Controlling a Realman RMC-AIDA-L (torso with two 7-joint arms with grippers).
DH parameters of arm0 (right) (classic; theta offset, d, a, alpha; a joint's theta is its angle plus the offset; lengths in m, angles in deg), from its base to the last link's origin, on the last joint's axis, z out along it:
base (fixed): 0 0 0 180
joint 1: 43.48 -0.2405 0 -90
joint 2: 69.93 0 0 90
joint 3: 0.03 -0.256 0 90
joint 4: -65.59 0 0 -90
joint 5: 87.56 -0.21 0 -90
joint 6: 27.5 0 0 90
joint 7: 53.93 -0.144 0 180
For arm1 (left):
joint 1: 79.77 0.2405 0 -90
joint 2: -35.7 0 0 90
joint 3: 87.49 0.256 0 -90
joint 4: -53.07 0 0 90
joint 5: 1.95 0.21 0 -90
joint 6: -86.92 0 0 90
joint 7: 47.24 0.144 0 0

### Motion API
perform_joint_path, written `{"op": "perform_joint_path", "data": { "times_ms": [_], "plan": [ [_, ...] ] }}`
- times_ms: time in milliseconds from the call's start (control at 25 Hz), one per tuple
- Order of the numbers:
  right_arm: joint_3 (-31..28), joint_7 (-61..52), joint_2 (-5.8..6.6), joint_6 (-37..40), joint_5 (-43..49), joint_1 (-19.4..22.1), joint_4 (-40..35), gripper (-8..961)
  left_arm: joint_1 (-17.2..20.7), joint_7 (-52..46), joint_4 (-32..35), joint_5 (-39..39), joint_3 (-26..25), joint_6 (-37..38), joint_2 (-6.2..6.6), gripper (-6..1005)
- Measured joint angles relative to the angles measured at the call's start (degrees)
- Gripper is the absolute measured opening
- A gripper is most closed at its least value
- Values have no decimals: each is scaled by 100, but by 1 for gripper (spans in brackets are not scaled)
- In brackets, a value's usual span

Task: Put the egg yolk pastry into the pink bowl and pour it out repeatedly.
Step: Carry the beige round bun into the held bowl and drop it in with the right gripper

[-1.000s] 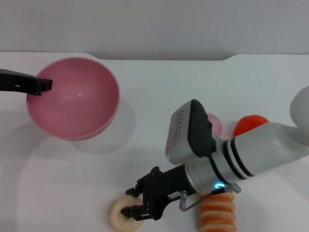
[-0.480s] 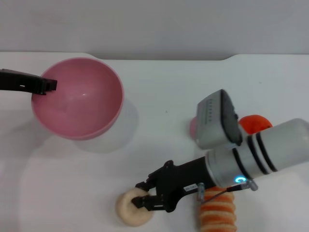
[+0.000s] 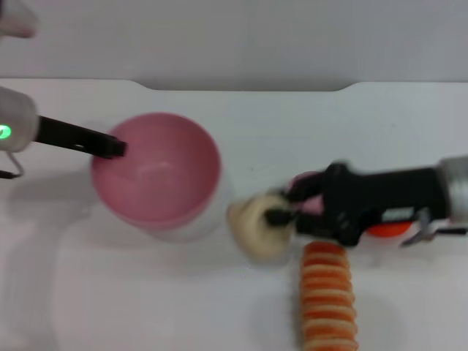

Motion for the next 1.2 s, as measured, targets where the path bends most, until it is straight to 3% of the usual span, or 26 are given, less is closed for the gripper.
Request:
{"op": "perform_joint_path", "data": {
  "times_ms": [120,240,480,720,960,1200],
  "plan": [
    [-646,27,-35,299,0,46,-288,264,-142,-41,-82,-13,367,-66,-14,0],
    [-934,6,-39,363,0,-32,-373,233,-319,-123,-155,-44,792,-136,-48,1],
    [-909,-16,-100,-27,228,-196,-309,174,-444,-195,-157,-416,1296,-167,-69,1],
    [-601,-169,-114,-205,533,-384,-200,136,-443,-177,-135,-545,1328,-167,-56,0],
    [-404,-274,-121,-301,700,-414,-292,293,-432,-153,-128,-555,1314,-173,-46,0],
    [-628,-311,-123,-430,642,-275,-389,417,-395,-102,-115,-558,1311,-275,-34,1]
  ]
}}
